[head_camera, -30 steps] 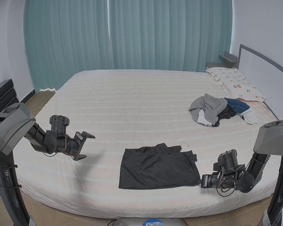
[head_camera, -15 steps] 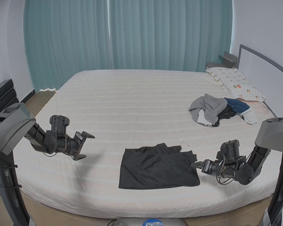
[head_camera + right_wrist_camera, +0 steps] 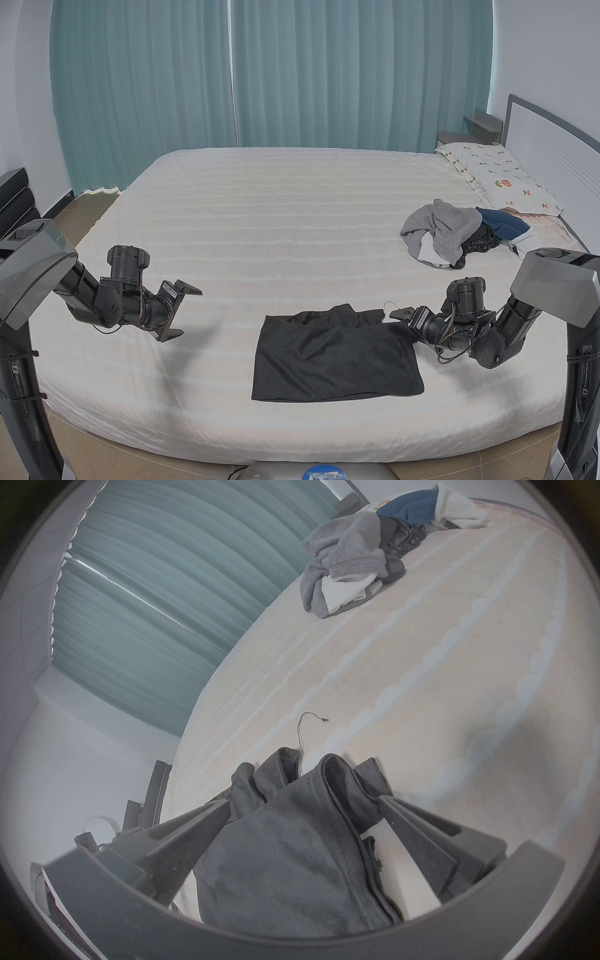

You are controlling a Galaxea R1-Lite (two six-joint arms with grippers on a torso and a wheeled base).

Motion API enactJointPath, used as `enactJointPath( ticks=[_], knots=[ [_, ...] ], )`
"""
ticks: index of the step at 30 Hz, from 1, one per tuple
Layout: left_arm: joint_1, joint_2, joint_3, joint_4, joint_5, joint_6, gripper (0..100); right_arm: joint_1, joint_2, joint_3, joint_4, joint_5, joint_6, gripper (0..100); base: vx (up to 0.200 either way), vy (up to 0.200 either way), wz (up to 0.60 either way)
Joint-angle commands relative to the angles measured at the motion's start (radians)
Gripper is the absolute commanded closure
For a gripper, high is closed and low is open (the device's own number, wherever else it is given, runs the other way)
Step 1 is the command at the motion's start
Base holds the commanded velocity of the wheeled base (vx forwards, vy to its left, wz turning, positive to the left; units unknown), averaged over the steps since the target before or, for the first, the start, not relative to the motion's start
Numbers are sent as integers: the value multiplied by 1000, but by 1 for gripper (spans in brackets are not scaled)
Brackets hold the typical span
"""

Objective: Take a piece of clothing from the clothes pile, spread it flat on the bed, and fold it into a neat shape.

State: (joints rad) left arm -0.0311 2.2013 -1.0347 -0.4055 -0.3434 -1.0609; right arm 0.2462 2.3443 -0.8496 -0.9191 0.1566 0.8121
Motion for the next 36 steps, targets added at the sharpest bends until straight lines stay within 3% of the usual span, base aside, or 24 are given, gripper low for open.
enactJointPath(
  ticks=[1, 7, 8, 20, 27, 36],
  knots=[
    [-3, 3, 1, -1, 1, 2, 0, 1, 44, -34, 2, 8, 2, 0, 0, 0, 0],
    [-4, 3, 2, 1, 3, 15, 0, -1, 58, -52, -4, 11, 2, 0, 0, 0, 0],
    [-4, 3, 2, 1, 3, 15, 0, -1, 70, -62, -4, 11, 2, 100, 0, 0, 0],
    [-4, 5, 2, 1, 9, 15, 0, -34, 64, -82, -7, 0, 15, 100, 0, 0, 0],
    [-6, 5, 2, 1, 9, 15, 0, -102, 64, -114, -83, -3, 99, 100, 0, 0, 0],
    [-6, 5, 2, 1, 9, 15, 0, -94, 81, -98, -92, 9, 104, 100, 0, 0, 0]
  ],
)
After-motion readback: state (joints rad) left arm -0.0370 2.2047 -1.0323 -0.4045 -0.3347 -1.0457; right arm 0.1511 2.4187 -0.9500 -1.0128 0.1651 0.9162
